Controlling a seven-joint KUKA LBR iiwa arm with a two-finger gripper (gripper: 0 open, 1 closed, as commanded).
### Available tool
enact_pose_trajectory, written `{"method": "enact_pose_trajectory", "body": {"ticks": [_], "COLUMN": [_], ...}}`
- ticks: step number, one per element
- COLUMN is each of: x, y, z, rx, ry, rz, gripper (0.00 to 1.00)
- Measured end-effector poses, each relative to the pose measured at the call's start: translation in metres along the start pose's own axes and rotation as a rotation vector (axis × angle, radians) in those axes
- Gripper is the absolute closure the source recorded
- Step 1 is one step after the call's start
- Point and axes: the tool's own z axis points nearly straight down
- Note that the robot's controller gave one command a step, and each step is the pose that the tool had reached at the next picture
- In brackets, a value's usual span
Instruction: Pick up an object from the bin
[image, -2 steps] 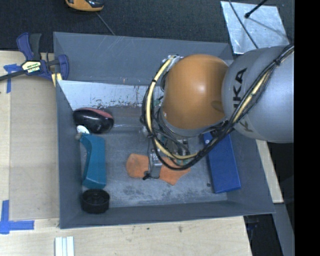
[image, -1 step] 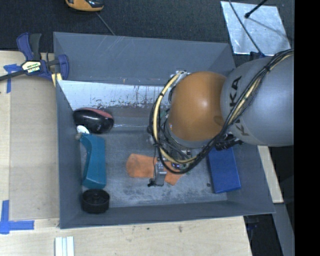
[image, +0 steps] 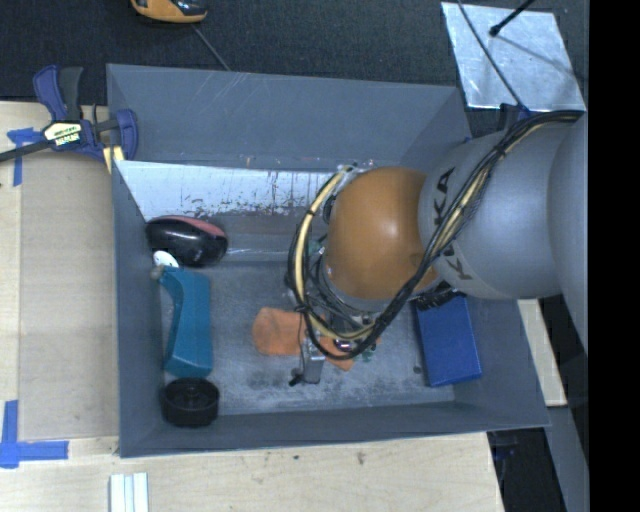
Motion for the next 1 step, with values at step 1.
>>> {"method": "enact_pose_trajectory", "body": {"ticks": [1], "x": [-0.0075], "y": [0.0012], "z": [0.0188], "rx": [0.000], "ry": [0.002], "rz": [0.024], "gripper": [1.00]}}
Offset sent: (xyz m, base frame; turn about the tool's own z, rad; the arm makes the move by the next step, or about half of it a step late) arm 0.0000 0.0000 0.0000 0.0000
